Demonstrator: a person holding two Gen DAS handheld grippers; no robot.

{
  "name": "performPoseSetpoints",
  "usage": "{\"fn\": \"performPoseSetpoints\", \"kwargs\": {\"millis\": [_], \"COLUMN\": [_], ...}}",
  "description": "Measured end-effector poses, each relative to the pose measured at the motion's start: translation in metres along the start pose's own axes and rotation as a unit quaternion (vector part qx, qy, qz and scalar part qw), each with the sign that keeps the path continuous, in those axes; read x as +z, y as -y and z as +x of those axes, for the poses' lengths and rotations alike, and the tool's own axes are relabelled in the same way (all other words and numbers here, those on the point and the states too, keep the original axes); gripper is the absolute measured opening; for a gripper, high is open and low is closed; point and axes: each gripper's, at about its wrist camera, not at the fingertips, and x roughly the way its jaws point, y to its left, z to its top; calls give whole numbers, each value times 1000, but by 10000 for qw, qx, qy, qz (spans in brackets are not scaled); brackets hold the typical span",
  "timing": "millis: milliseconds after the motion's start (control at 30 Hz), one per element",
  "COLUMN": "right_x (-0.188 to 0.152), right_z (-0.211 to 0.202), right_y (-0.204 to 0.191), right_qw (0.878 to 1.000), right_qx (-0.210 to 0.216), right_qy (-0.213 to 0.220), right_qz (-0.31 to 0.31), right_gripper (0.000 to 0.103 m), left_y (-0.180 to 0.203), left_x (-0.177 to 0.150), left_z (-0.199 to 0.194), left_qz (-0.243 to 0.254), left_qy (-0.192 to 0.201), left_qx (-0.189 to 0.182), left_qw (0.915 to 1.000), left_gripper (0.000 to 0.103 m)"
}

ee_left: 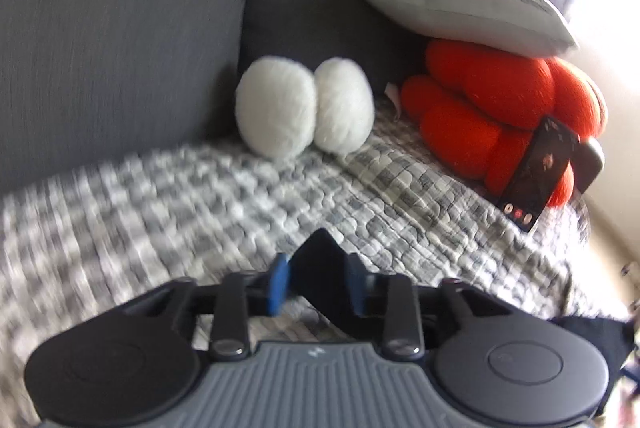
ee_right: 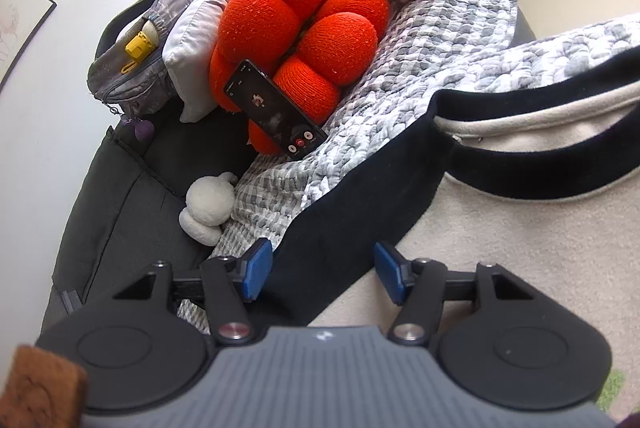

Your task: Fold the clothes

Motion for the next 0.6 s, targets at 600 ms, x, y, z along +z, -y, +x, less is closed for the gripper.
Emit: {"fn": "performPoseSetpoints", "kwargs": {"millis": [600], "right_x": [0], "right_z": [1], "right_y": [0], "right_qw": [10000], "right_qx": [-6], "right_qy": [-9], "right_qz": [13], "right_gripper": [62], "left_y": [-3], "left_x": [-8], "left_z": [33], "left_qz": [-271], "left_qy": [-261], "left_qx": [125], "left_qw": [9992], "left_gripper": [24]}}
